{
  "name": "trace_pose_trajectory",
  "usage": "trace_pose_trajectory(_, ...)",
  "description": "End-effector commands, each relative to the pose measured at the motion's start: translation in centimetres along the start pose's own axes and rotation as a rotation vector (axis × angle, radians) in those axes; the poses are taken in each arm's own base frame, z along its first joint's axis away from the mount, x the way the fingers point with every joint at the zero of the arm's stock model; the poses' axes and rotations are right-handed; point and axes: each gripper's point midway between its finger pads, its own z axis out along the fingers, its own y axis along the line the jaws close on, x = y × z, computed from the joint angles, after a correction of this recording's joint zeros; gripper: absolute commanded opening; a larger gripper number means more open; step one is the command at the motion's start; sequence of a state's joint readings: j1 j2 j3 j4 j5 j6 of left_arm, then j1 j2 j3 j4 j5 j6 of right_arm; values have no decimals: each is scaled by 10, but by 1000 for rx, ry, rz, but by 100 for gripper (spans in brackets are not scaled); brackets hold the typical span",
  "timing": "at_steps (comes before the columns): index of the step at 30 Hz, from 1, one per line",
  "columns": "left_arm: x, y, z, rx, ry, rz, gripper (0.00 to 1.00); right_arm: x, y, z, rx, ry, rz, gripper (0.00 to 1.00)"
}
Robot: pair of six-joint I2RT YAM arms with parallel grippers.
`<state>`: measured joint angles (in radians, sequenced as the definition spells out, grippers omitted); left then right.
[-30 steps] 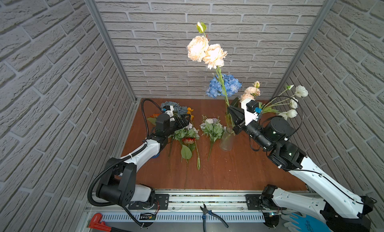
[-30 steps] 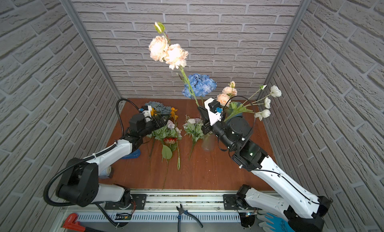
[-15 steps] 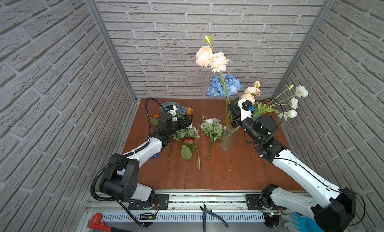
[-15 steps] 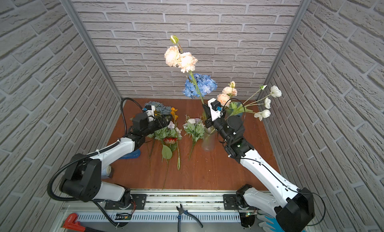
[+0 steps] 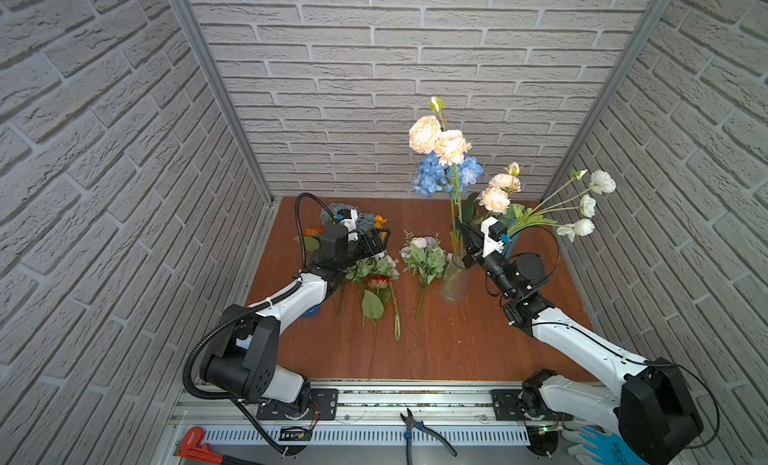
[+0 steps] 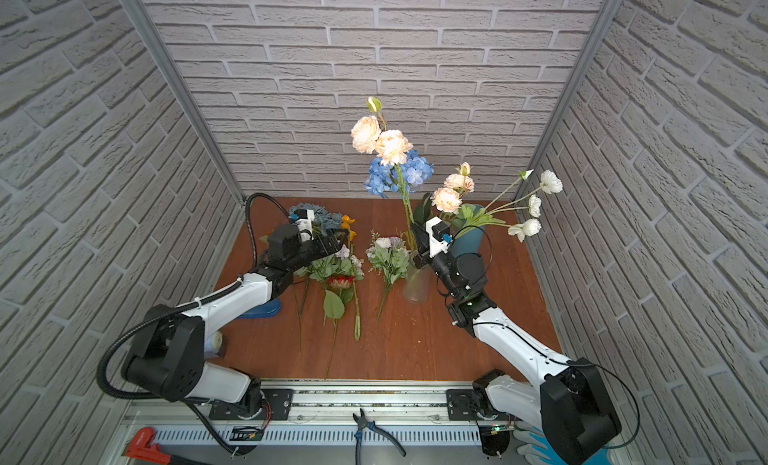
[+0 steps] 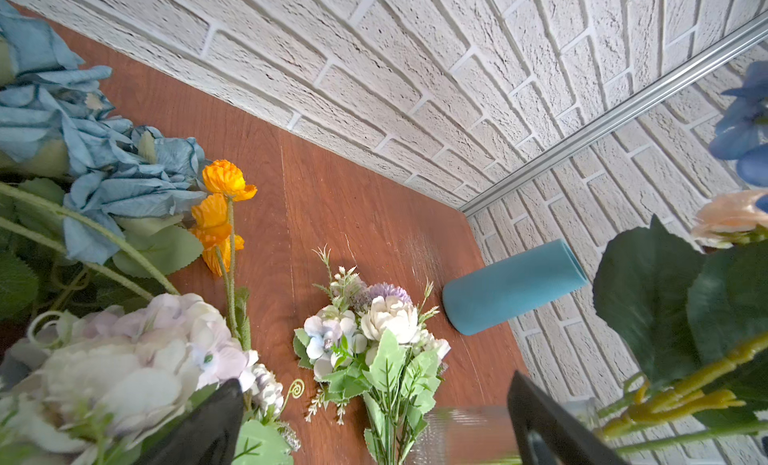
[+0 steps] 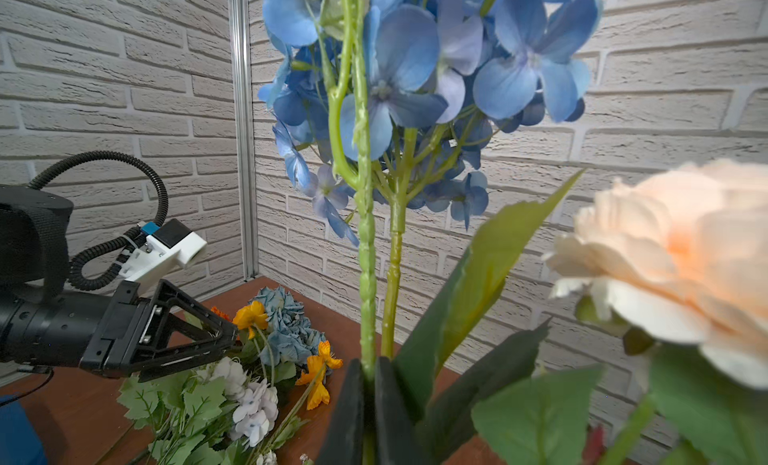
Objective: Arrange the flowers into the vase
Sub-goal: 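Carry the peach roses over the glass vase and lower the stem inside, then open the right gripper to release the rose stem in the glass vase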
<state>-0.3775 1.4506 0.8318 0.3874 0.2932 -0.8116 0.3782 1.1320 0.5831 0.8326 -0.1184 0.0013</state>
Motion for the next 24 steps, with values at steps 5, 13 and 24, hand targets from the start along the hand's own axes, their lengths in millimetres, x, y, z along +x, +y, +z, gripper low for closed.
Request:
trace_pose_trajectory(5,-9,-17,6,40,-12,38,98,-6,1,-14,-3,-93,47,6)
trace_pose_trajectory(13,-8,-25,13,53,3,46,98,33,0,-28,12,6,82,6)
trace_pose_trajectory(24,-7,-33,17,62,10,58,98,63,-2,-43,39,152,62,14)
